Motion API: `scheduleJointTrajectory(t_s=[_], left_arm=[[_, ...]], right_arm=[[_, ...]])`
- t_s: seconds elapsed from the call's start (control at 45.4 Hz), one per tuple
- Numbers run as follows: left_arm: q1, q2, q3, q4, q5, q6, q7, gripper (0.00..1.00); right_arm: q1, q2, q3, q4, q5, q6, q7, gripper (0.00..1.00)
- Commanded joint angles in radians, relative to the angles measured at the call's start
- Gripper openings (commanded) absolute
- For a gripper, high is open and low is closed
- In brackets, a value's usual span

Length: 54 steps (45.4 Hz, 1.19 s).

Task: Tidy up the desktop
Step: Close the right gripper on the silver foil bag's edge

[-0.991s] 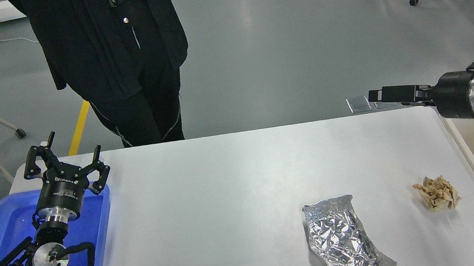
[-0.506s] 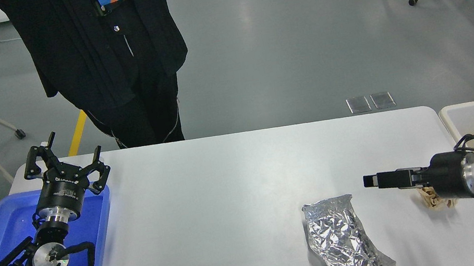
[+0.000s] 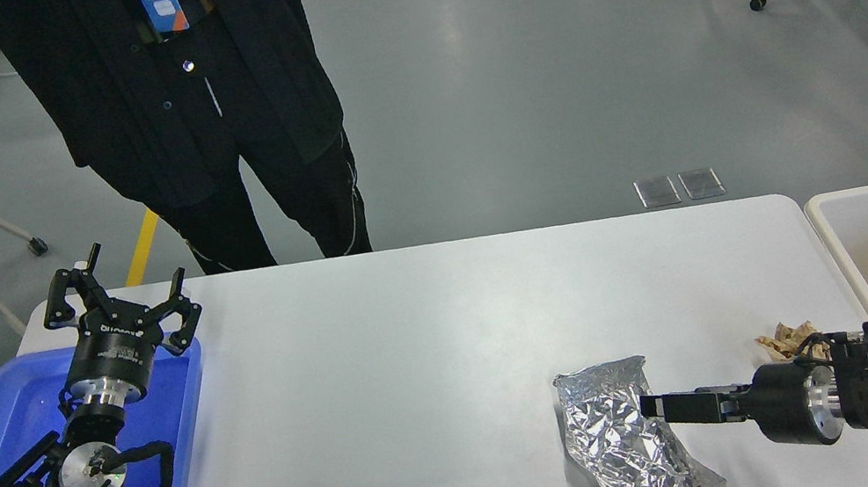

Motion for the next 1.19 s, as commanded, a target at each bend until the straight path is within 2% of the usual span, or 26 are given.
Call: scheduleJointTrajectory(t_s=[0.0,1.167], left_arm=[[0.000,0.000,0.000,0.000,0.000,0.000,0.000,1.00],[0.000,0.000,0.000,0.000,0.000,0.000,0.000,1.00]], right_arm=[[-0.033,0.056,-0.017,-0.053,-0.006,-0.099,-0.001,1.00],[-0.109,0.121,-0.020,-0.139,-0.128,-0.147,0.001,0.96]])
